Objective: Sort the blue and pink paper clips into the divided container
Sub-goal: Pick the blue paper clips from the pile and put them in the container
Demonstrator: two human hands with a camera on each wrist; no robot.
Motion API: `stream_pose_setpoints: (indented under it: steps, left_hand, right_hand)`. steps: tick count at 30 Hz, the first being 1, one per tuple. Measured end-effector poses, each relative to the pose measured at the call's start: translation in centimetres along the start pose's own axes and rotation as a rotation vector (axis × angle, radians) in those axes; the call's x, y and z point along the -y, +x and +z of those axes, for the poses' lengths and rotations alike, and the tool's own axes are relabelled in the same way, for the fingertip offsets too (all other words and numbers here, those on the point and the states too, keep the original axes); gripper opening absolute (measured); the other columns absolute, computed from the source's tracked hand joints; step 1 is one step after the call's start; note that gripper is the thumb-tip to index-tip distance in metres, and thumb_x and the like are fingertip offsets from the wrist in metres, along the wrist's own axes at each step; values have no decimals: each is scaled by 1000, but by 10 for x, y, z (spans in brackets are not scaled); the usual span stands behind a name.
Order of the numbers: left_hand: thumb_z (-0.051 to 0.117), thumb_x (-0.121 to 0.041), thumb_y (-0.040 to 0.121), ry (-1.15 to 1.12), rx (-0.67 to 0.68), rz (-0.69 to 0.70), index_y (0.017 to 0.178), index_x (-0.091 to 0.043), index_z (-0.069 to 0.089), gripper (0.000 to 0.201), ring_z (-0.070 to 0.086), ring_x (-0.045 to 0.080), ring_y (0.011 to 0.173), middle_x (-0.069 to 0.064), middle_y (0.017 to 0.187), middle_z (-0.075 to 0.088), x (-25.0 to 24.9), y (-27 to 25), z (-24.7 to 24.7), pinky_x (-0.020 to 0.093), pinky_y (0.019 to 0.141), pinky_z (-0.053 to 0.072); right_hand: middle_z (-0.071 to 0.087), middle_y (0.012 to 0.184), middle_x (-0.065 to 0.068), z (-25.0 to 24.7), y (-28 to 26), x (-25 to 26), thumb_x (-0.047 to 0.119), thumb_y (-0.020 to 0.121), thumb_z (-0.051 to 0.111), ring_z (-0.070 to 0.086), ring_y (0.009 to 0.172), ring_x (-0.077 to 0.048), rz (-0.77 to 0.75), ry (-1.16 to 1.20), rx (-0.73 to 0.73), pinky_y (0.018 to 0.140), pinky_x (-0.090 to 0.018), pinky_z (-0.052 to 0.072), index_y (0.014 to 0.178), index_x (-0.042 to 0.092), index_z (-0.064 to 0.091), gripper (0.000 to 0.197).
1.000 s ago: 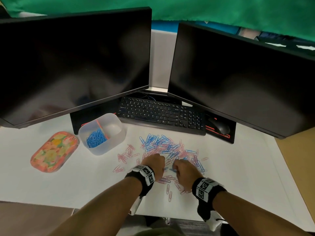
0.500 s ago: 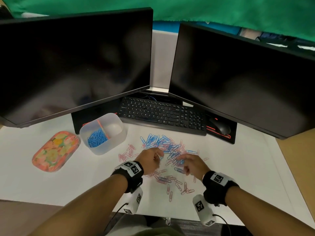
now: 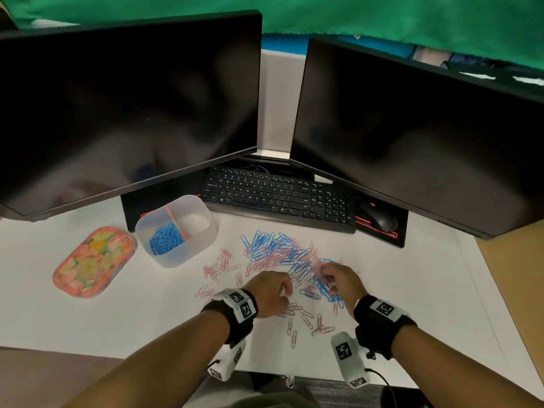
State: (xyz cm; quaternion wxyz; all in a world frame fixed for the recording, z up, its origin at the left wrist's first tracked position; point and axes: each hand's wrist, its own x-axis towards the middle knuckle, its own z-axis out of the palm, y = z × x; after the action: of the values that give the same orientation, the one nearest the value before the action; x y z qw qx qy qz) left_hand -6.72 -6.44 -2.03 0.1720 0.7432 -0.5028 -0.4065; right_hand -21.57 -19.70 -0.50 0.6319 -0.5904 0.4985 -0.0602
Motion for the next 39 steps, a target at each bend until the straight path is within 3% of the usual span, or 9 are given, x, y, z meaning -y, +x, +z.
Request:
stream_pose_setpoints:
  steps: [4,10,14,18,20,26,29,33,39]
  left_hand:
    - [59,-24,86,265,36,38,100,-20,65,15,58,22,100,1,108,60,2,-3,9,31,87,48]
    - [53,-24,88,322,0,49,94,-20,64,14,60,26,97,3,105,59,6,-3,13,32,82,47]
    - [56,-21,86,227,-50,35,90,-22,65,10,62,21,89,-2,97,63,11,-2,8,30,79,52]
    - [54,-13,84,126,-88,1,93,-22,66,17,65,20,84,-2,93,69,14,0,0,31,78,55]
    - [53,-13,86,120,-104,-15,97,-23,65,19,64,19,86,-2,95,68,17,2,-2,29,79,54]
    - [54,-17,88,144,-191,-40,110,-24,60,24,63,20,93,0,106,65,23,3,-9,31,83,53]
    - [62,-24,86,201,-193,-25,117,-25,53,32,63,23,97,-2,117,50,18,-2,-10,35,85,53]
    - [57,-34,89,363,-28,29,116,-25,56,29,61,24,101,-4,121,46,6,-5,-2,35,86,50]
    - [55,-27,89,434,-9,40,99,-21,66,16,62,26,97,0,112,56,3,-9,7,34,82,51]
  right_hand:
    - [62,71,-8,0,-2,0,12,94,43,58,68,-23,93,144,11,65,-31,43,77,11,59,23]
    - [51,61,-8,-3,-6,-1,15,91,48,47,50,-23,145,280,-24,52,-28,39,78,10,57,16]
    - [44,61,-9,-15,-6,-5,17,91,52,36,48,-17,74,65,-49,50,-27,29,71,10,50,22]
    - [63,83,-2,-31,-5,-15,20,85,65,58,75,-19,-18,-257,-171,68,-27,44,82,16,59,8]
    - [63,88,0,-37,-8,-18,15,84,65,59,82,-19,-56,-383,-210,67,-23,43,80,18,58,9]
    - [62,83,0,-35,-21,-21,4,86,54,58,72,-11,-157,-588,-184,52,-7,39,77,17,56,16]
    - [62,80,-3,-26,-21,-23,1,82,55,57,71,-18,-189,-615,-151,58,-14,43,66,21,48,26]
    - [62,74,-5,-13,-14,-19,13,81,63,54,66,-19,-183,-688,-139,62,-27,46,74,10,56,11]
    - [57,74,0,1,-4,-11,13,81,62,54,64,-21,-164,-789,-165,58,-21,39,74,19,53,13]
